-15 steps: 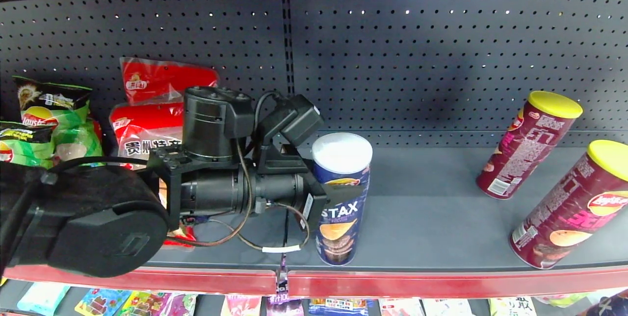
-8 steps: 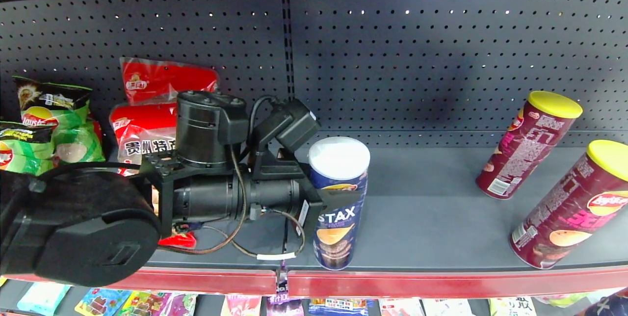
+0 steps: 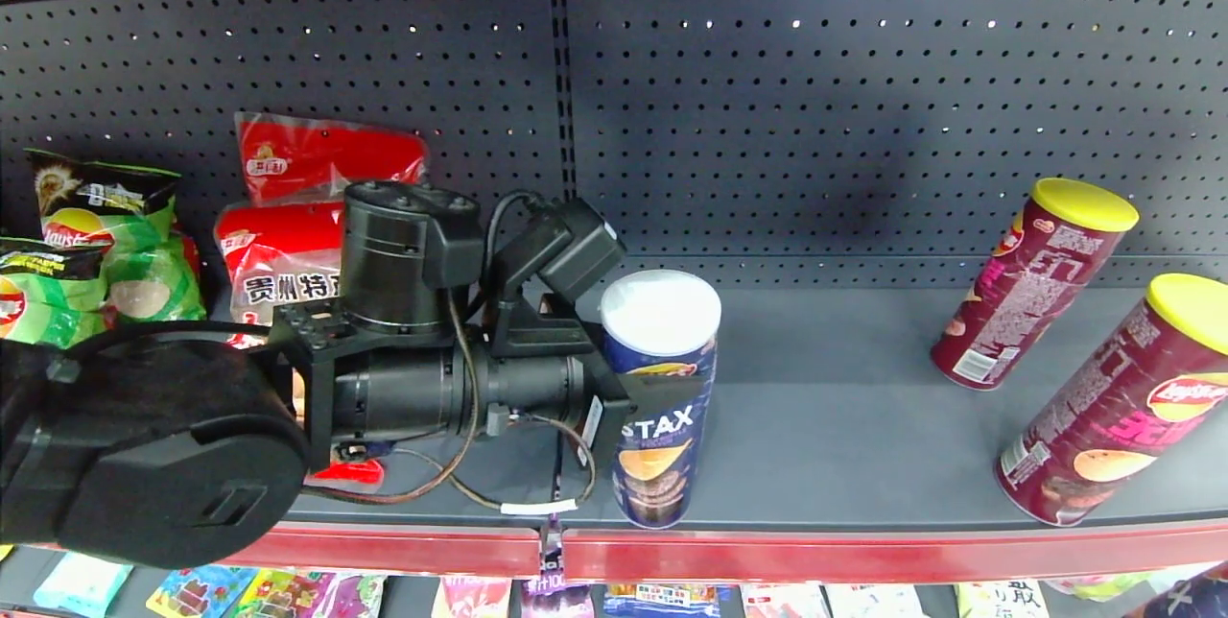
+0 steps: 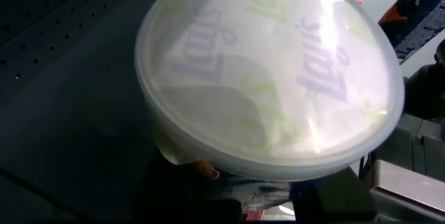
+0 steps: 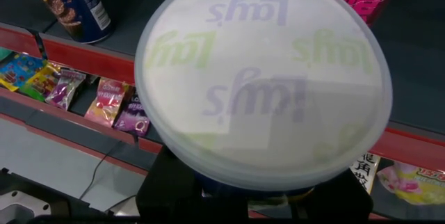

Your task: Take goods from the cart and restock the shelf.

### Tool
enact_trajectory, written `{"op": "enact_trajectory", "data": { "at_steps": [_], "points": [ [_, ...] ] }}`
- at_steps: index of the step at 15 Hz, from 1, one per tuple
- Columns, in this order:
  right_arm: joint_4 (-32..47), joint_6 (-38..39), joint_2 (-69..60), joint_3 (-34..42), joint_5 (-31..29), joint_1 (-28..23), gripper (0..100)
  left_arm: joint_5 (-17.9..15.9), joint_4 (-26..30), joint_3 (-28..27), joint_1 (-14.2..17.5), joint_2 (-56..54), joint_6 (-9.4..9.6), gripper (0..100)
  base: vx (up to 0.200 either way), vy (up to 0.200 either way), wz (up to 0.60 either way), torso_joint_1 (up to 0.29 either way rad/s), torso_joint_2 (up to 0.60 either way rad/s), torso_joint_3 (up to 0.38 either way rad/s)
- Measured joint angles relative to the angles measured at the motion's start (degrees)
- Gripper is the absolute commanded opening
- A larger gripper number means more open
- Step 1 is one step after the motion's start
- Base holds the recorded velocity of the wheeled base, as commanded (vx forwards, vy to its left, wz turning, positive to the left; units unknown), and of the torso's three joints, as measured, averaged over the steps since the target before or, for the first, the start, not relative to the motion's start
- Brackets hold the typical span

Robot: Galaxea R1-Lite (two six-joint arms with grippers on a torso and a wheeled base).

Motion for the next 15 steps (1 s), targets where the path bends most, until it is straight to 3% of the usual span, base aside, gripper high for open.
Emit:
{"op": "enact_trajectory", "data": {
  "at_steps": [1, 9, 12, 15],
  "points": [
    [0.0, -0.1, 0.1, -0.1, 0.0, 0.0, 0, 0.0, 0.0, 0.1, -0.2, -0.1, 0.07, 100, 0.000, 0.000, 0.00, 0.000, 0.00, 0.000],
    [0.1, -1.4, 5.0, -3.8, 3.7, 0.9, 0, 3.4, 0.1, 1.4, -1.0, -1.7, -0.26, 100, 0.000, 0.000, 0.00, 0.000, 0.00, 0.000],
    [0.0, -3.7, 10.9, -8.2, 3.9, 6.0, 0, 4.4, 0.1, 5.9, -0.7, -4.8, -0.74, 100, 0.000, 0.000, 0.00, 0.000, 0.00, 0.000],
    [0.0, -4.9, 18.8, -14.1, 3.8, 12.9, 0, 5.8, 0.0, 11.8, -0.7, -9.9, -3.25, 100, 0.000, 0.000, 0.00, 0.000, 0.00, 0.000]
  ]
}}
